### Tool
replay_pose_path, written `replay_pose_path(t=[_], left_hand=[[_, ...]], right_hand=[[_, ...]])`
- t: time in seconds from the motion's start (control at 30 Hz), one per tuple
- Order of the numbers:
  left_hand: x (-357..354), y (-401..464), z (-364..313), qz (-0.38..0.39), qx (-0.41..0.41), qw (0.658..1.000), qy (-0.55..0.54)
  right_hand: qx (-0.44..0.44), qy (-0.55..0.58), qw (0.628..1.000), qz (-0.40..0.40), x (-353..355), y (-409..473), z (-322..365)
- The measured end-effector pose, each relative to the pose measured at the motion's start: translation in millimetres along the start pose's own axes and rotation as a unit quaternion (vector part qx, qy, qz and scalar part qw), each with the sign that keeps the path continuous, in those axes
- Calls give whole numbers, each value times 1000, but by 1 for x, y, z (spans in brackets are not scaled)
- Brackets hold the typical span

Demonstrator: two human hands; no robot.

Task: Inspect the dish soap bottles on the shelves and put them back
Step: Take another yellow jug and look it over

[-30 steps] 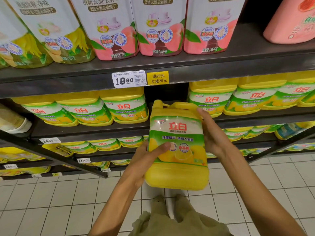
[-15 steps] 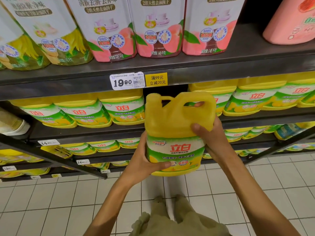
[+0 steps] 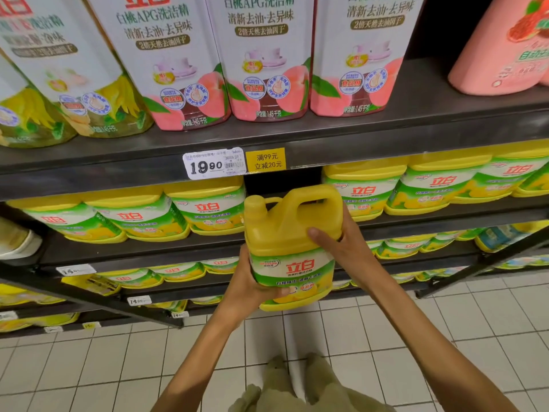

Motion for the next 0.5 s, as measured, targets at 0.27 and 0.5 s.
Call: replay_pose_path(t=[0.27, 0.5], left_hand=[[12, 41, -23, -4, -2, 999, 32], [19, 75, -26, -28, -3, 997, 67]], right_hand=[[16, 0, 999, -44, 5, 35, -2], [39, -29, 998, -47, 11, 50, -2]])
Point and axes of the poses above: each hand's wrist, its own y-axis towards the middle knuckle, its own x-axis out of the back of the hand, z = x × y, the point moved 9 cm from there along y, towards the middle knuckle, and after that the axes turned 12 degrees about x, right-handed, at the moved point
